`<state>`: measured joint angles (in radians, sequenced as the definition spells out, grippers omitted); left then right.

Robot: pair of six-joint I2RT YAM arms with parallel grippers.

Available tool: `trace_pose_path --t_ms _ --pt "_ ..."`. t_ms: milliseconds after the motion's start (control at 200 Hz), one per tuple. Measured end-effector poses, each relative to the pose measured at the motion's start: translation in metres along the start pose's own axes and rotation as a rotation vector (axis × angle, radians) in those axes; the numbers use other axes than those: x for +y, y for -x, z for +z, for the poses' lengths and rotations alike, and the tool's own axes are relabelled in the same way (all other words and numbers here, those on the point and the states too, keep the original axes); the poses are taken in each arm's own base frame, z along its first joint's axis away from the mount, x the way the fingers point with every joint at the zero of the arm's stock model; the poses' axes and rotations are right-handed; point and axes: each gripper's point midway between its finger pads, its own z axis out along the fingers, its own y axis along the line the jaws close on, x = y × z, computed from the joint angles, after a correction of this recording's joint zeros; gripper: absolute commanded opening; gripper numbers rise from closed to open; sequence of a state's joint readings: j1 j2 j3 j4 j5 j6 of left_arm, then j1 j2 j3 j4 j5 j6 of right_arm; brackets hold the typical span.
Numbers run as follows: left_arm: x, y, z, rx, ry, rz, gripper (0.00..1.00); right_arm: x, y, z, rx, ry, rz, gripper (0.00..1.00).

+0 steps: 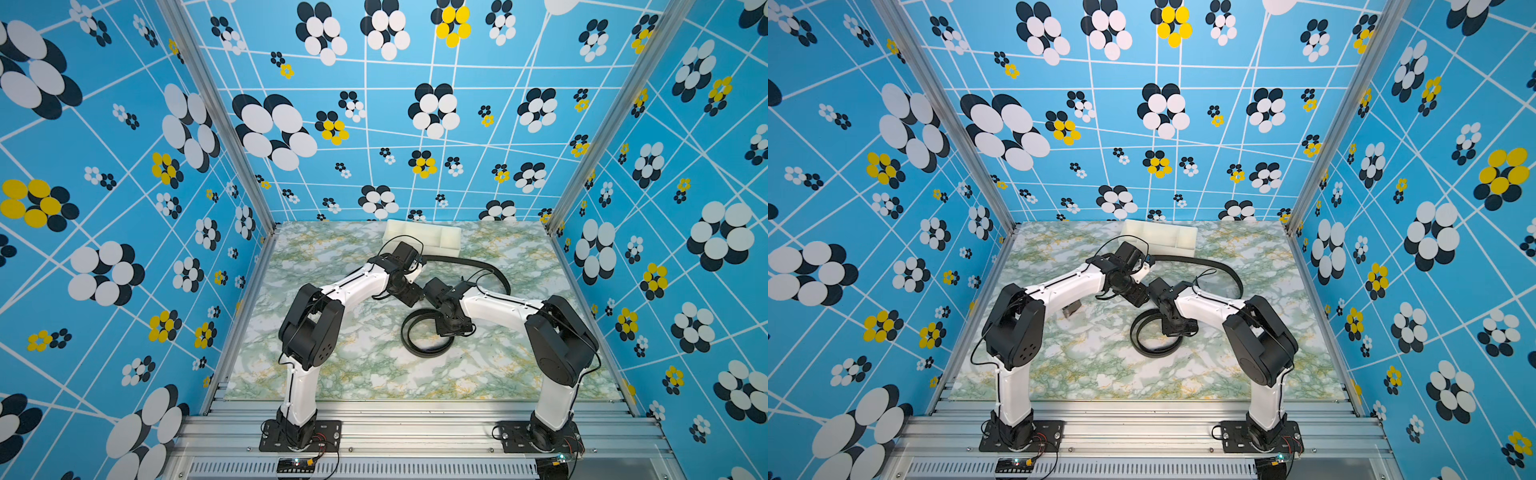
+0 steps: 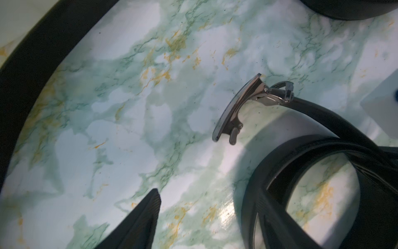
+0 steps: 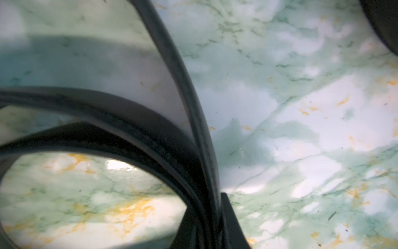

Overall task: Place the belts into the storage roll
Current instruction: Roll the belt at the center of the board.

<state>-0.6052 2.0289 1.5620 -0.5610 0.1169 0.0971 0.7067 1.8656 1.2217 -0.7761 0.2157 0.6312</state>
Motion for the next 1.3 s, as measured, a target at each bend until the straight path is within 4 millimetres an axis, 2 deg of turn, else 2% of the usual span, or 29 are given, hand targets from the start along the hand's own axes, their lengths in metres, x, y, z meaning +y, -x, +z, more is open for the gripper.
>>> trace_pose_path --t_ms 330,415,505,610,700,829,964,1189,1299 --pt "-0.008 0.015 0.036 0.025 -0.031 0.046 0.75 0.000 0.000 0.000 -0.001 0.001 -0.015 0.16" --pt "-0.010 0.022 0.042 0.020 -0.032 0.051 0.71 0.000 0.000 0.000 -0.001 0.001 -0.015 0.16" --pt "-0.010 0.028 0.049 0.019 -0.033 0.054 0.55 0.000 0.000 0.000 -0.001 0.001 -0.018 0.16" --pt "-0.011 0.028 0.057 0.034 -0.037 0.057 0.17 0.000 0.000 0.000 -0.001 0.001 -0.018 0.17" --pt "-0.021 0.023 0.059 0.061 -0.074 0.064 0.00 0.005 0.008 -0.001 -0.031 0.024 -0.017 0.19" --pt "-0.023 0.021 0.058 0.075 -0.075 0.069 0.00 0.003 0.003 0.001 -0.010 0.011 -0.020 0.25" --pt "-0.011 0.016 0.056 0.080 -0.055 0.027 0.00 0.000 -0.002 0.006 0.020 -0.010 -0.008 0.30" --pt "0.033 -0.025 0.032 0.142 0.023 -0.071 0.00 -0.013 -0.001 0.009 0.057 -0.016 0.078 0.33" --pt "0.047 -0.044 0.021 0.167 0.054 -0.104 0.00 -0.019 0.000 0.011 0.076 -0.003 0.130 0.33"
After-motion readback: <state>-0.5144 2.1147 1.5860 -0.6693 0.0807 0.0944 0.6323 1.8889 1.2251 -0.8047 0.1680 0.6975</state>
